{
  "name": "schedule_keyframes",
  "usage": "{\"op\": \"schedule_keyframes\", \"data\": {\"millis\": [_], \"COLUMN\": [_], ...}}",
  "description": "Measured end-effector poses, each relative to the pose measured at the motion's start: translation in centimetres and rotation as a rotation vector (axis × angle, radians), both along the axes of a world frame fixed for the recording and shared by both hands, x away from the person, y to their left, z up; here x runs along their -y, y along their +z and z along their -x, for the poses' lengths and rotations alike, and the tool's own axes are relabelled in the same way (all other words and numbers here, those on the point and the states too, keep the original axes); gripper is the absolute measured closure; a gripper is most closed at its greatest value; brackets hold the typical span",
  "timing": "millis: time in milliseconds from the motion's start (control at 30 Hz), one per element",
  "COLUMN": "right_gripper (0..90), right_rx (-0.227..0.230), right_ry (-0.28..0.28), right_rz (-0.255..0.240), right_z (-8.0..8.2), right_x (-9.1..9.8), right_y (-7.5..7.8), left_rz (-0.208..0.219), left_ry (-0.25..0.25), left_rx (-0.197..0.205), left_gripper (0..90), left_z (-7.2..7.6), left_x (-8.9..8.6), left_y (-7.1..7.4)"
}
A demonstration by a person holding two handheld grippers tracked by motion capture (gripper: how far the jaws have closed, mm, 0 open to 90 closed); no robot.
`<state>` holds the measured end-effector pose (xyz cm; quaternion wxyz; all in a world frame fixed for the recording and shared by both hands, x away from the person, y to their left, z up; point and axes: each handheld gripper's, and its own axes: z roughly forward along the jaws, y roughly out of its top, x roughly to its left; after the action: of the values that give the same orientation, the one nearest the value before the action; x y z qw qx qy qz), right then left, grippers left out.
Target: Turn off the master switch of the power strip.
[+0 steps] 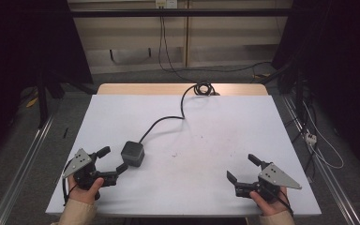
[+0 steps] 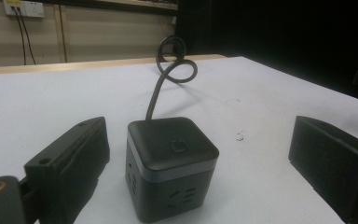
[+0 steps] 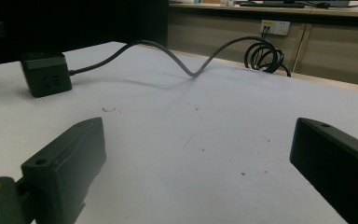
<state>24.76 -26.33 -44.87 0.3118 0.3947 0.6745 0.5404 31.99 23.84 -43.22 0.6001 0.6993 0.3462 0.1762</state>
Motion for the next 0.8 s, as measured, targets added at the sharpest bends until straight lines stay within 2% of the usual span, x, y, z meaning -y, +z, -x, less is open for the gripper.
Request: {"op": "schedule_keyframes", "data": {"millis": [200,367,667,800], "right_gripper": [3.5,3.6,3.5,3.6], "right_rx": [-0.002,-0.001,0.005,0.005], "right_ry": [0.006,0.006,-0.002,0.005], "right_rz": [0.002,0.001,0.002,0.008], "right_z": [-0.04,0.01,-0.07,-0.14], "right_x": [-0.17,-0.15,-0.24,-0.33], "right_y": [-0.01,0.0,0.06,0.0], "left_rz": [0.011,0.015,0.024,0.013], "left_ry": [-0.002,-0.004,0.021,0.025], "left_rx": [0.0,-0.019,-0.022,-0.027], "left_gripper": [4.0,1.7,1.7,2.4], "left_z": [-0.06,-0.28,-0.5,-0.74], "left_x": [0.05,0.39,0.45,0.44], "left_y": [0.06,0.05,0.59,0.75]}}
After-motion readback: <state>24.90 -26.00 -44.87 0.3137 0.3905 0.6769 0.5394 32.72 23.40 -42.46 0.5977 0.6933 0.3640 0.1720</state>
